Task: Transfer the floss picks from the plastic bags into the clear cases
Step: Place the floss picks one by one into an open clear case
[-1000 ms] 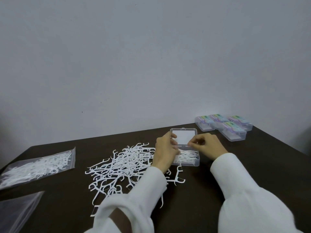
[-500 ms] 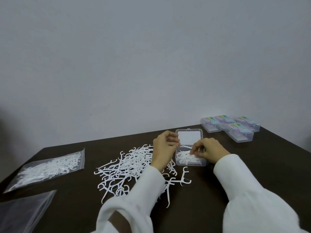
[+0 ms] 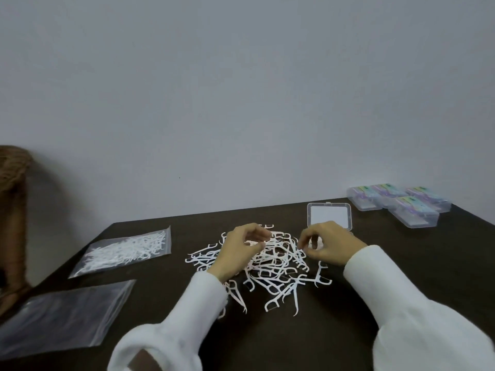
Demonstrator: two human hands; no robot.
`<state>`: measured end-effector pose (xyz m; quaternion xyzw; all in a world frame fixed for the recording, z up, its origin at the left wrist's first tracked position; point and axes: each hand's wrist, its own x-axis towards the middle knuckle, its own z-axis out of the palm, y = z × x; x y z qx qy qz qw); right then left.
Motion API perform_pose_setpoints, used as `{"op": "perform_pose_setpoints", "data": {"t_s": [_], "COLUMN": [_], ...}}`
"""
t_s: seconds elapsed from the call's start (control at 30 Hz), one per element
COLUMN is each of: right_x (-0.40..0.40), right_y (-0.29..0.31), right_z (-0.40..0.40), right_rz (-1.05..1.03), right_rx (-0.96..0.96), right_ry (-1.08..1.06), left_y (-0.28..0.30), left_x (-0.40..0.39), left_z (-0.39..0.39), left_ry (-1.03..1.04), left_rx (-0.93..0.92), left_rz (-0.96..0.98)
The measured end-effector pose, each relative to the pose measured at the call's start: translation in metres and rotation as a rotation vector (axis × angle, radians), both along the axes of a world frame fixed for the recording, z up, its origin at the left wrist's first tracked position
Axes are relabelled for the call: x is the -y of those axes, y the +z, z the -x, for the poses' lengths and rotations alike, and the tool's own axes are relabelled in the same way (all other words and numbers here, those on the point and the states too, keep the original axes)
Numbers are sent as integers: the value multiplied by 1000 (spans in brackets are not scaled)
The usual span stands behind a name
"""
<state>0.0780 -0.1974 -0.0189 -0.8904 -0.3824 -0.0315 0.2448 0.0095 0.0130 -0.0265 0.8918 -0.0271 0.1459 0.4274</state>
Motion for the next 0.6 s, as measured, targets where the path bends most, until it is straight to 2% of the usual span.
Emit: {"op": "perform_pose_setpoints", "data": {"t_s": [0.23, 0.33, 0.43, 0.6], "right_x": [-45, -62, -73, -85], "right_y": [-21, -34, -37, -35], "right_z": [16, 17, 16, 19], "right_rz": [71, 111, 177, 93], "right_rx": [-11, -89, -24, 45], "right_ry": [-52, -100, -112, -43], "left_y": [-13, -22, -31, -34], "left_x": [-53, -64, -60, -51], "left_z": [27, 32, 32, 23], "left_ry": [138, 185, 231, 267], "left_rx": [-172, -223, -183, -87], "left_rz": [-265, -259, -255, -240]}}
